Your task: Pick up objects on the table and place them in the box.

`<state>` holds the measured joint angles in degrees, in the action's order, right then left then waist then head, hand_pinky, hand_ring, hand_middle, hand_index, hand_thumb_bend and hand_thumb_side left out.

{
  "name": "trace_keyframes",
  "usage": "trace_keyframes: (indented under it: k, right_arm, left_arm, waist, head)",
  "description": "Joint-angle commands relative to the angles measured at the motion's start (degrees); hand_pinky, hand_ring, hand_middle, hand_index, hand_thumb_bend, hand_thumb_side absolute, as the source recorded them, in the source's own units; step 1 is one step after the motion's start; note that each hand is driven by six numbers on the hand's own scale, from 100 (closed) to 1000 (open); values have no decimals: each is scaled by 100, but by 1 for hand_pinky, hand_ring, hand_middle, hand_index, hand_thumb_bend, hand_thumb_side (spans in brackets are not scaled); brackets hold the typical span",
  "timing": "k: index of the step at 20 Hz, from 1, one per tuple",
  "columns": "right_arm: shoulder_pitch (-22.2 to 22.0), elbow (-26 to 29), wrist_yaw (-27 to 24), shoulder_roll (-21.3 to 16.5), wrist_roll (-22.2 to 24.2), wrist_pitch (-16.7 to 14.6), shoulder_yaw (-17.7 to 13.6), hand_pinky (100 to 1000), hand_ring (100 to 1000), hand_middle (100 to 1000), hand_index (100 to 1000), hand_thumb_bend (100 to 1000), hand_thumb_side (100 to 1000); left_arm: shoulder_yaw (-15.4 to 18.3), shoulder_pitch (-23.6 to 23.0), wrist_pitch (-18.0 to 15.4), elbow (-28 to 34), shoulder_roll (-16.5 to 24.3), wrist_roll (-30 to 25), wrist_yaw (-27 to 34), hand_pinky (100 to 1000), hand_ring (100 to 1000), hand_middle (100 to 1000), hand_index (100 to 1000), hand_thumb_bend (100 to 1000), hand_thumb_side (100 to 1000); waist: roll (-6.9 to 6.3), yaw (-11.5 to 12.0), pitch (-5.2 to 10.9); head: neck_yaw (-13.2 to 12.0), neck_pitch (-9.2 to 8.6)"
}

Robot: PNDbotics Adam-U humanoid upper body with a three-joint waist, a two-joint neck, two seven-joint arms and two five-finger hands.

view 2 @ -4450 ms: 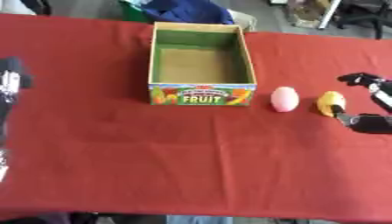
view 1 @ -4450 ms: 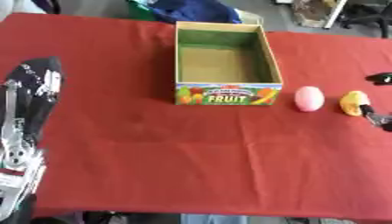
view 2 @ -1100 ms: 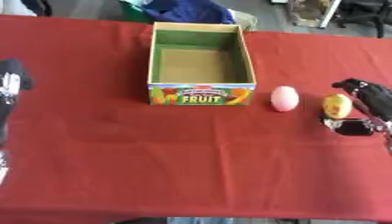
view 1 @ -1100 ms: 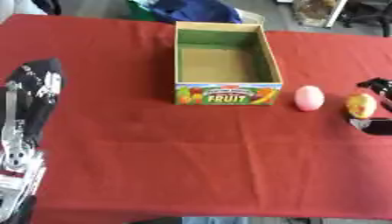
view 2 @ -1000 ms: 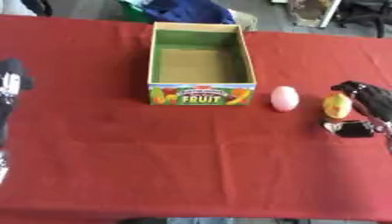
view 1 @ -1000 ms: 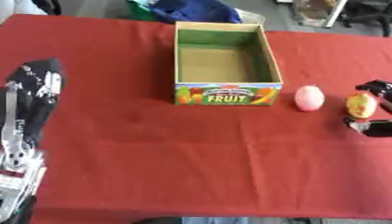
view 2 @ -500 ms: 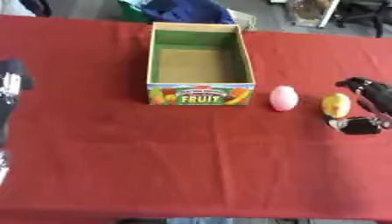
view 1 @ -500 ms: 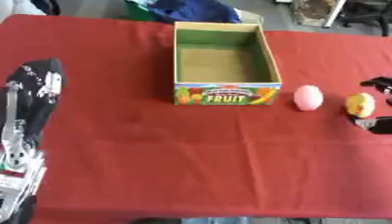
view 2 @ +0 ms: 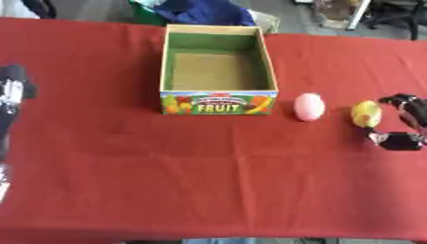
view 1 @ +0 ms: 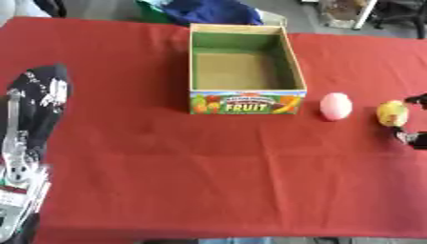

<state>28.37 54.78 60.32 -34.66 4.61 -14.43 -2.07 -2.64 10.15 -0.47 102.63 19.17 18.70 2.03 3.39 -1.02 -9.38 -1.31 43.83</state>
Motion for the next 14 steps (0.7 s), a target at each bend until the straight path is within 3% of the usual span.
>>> trace_keyframes:
  k: [1, 14]
  right_arm:
    - [112, -39, 77, -186, -45, -2, -12, 824, 795, 814, 906, 278, 487]
    - [163, -73, 167, -47, -506, 40, 81, 790, 739, 708, 799, 212, 451]
  left_arm:
    - [23, 55, 1, 73, 109, -4, 1, 623, 585, 547, 670, 271, 535]
    - [26, 51, 1, 77, 102, 0, 3, 623, 585, 547, 670, 271, 535]
  waist:
    - [-10, -2, 78]
    - [-15, -8, 86]
  head:
    - [12, 29]
    - [32, 29]
